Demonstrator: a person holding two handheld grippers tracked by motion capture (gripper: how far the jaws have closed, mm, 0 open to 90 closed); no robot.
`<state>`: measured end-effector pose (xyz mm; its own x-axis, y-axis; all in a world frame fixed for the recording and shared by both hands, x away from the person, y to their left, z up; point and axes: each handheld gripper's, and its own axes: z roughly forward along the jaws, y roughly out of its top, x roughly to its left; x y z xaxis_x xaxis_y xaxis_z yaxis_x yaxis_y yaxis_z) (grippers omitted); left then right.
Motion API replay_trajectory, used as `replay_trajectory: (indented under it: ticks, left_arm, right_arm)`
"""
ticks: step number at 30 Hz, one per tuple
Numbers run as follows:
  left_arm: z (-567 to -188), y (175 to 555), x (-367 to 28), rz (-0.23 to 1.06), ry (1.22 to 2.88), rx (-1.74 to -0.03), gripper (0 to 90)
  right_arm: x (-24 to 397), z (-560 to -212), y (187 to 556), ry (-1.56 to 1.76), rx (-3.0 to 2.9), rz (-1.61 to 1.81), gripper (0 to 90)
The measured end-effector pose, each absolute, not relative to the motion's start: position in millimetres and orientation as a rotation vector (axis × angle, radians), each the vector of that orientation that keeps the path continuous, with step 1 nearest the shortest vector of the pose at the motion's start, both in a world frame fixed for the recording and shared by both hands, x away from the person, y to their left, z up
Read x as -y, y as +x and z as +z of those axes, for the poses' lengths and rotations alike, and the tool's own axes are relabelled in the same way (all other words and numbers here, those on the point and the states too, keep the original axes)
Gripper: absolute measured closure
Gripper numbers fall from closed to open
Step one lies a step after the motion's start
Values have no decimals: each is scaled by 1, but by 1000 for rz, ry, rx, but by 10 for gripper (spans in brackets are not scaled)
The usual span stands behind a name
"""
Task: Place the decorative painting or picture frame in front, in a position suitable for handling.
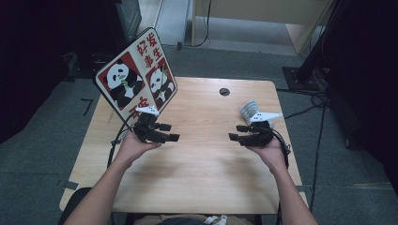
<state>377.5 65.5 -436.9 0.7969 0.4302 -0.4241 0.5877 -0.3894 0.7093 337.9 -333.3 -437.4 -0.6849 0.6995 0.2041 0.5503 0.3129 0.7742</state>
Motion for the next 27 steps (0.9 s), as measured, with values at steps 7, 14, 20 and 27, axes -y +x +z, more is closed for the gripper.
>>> replay_trajectory:
  ticks: [7, 14, 20, 27]
  left_arm:
    - [-438, 380, -65, -217, 2075, -771, 278]
    - [-437, 378, -63, -196, 2088, -755, 284]
    - [-435, 377, -65, -166, 2088, -741, 288]
    - [-432, 375, -65, -144, 2095, -727, 286]
  right_arm:
    - [332, -440, 338, 1162, -2429, 1276, 437]
    - [331, -443, 341, 1152, -2441, 1249, 419]
    - [335, -442, 339, 1164, -2431, 1221, 420]
    - [335, -440, 340, 1174, -2417, 1235, 419]
